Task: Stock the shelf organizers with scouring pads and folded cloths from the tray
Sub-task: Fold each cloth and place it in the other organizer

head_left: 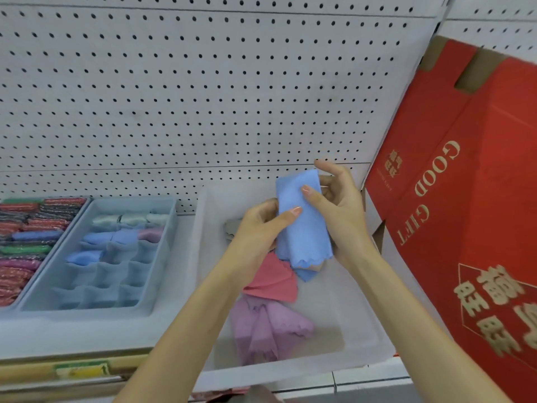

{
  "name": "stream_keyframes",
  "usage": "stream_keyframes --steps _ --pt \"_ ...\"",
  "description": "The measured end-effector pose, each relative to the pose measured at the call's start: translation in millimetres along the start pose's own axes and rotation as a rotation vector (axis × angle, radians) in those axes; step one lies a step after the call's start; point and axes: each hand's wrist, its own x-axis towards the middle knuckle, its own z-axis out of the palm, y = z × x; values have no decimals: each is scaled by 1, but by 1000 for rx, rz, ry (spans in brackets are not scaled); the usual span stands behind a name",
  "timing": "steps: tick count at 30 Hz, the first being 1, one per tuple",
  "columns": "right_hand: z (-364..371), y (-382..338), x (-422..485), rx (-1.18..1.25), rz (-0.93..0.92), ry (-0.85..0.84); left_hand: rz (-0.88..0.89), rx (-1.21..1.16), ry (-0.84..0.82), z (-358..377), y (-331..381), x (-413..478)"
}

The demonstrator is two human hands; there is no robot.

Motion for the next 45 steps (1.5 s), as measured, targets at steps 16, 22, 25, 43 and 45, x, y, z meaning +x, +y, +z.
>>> stream_keyframes --steps 16,22,25,43,45 --pt "-13 29 -9 55 363 -46 0 152 190 -6 -11 6" --pt "-9 36 -11 -93 299 -23 42 269 188 -15 -15 5" --pt "-9 37 -15 3 427 -63 80 253 167 -16 -17 0" --pt "27 54 -38 37 398 -161 14 80 270 -12 -34 -23" --pt "30 53 -39 -7 395 -180 26 103 287 -22 -31 -24"
